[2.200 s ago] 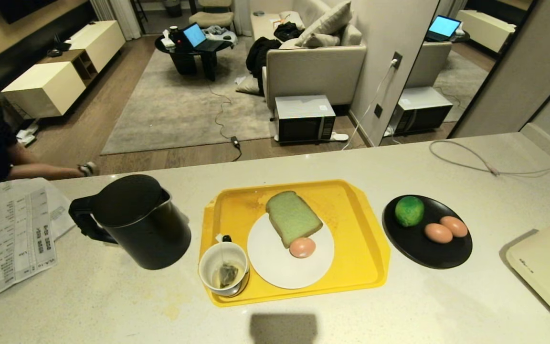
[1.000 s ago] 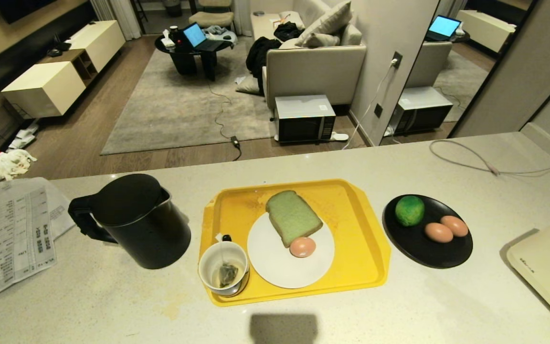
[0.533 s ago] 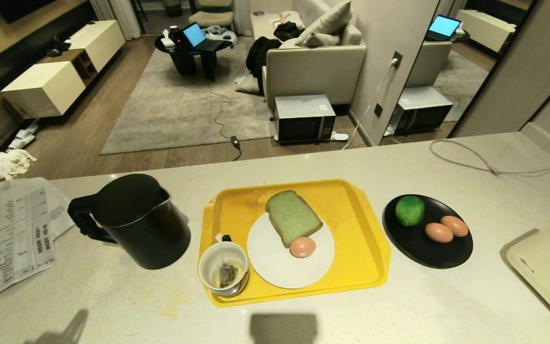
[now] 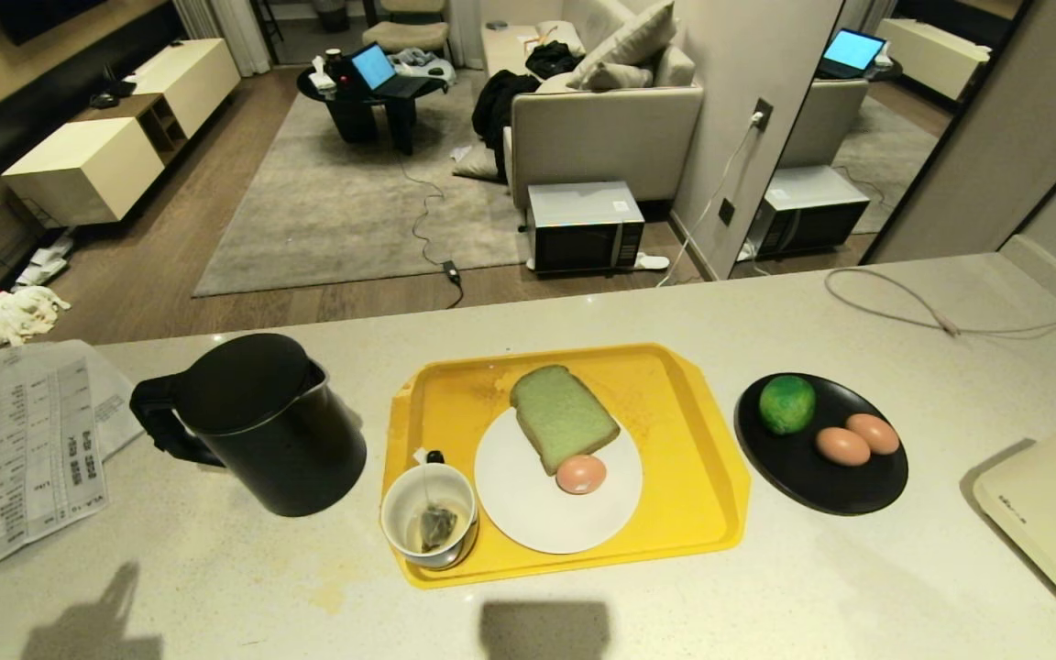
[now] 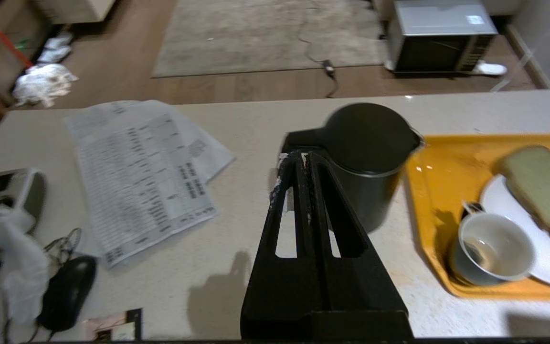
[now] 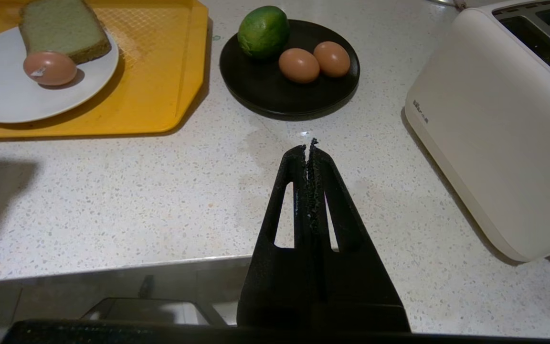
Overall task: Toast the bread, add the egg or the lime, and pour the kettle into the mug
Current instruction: Pick up the kettle
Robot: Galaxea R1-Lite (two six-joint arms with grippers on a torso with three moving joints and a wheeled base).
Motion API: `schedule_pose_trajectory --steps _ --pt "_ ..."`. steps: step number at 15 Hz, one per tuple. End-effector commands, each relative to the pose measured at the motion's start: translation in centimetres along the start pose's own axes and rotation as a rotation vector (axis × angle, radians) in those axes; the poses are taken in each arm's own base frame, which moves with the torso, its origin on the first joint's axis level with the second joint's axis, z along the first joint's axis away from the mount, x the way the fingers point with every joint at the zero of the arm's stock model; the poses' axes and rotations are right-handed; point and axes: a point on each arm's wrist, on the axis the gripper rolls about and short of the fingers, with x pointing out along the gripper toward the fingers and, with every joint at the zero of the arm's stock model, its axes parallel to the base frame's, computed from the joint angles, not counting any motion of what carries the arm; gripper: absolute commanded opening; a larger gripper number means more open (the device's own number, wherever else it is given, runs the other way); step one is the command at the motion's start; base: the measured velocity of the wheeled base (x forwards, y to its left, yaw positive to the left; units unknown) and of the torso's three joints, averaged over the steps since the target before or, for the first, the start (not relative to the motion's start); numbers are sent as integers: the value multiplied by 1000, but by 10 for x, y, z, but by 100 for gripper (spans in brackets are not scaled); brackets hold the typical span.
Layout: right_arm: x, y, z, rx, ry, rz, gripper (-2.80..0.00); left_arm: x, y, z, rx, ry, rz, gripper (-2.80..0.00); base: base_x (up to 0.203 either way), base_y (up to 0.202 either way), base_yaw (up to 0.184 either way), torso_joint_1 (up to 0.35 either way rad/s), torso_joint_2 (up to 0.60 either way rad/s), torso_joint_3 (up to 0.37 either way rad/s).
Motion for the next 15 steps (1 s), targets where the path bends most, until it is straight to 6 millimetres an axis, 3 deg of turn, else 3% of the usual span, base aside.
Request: schedule_pose_trajectory --steps 1,5,10,15 --pt "0 0 0 0 2 1 -280 12 -1 8 -1 26 57 -280 0 0 0 0 0 0" --pt "0 0 0 0 2 -2 -280 48 -5 27 -59 83 127 -280 0 0 0 0 0 0" --pt "0 0 0 0 2 0 -280 94 -12 42 -147 115 86 -280 0 0 0 0 0 0" --pt "0 0 0 0 2 1 -280 137 12 46 -170 56 91 -280 0 0 0 0 0 0"
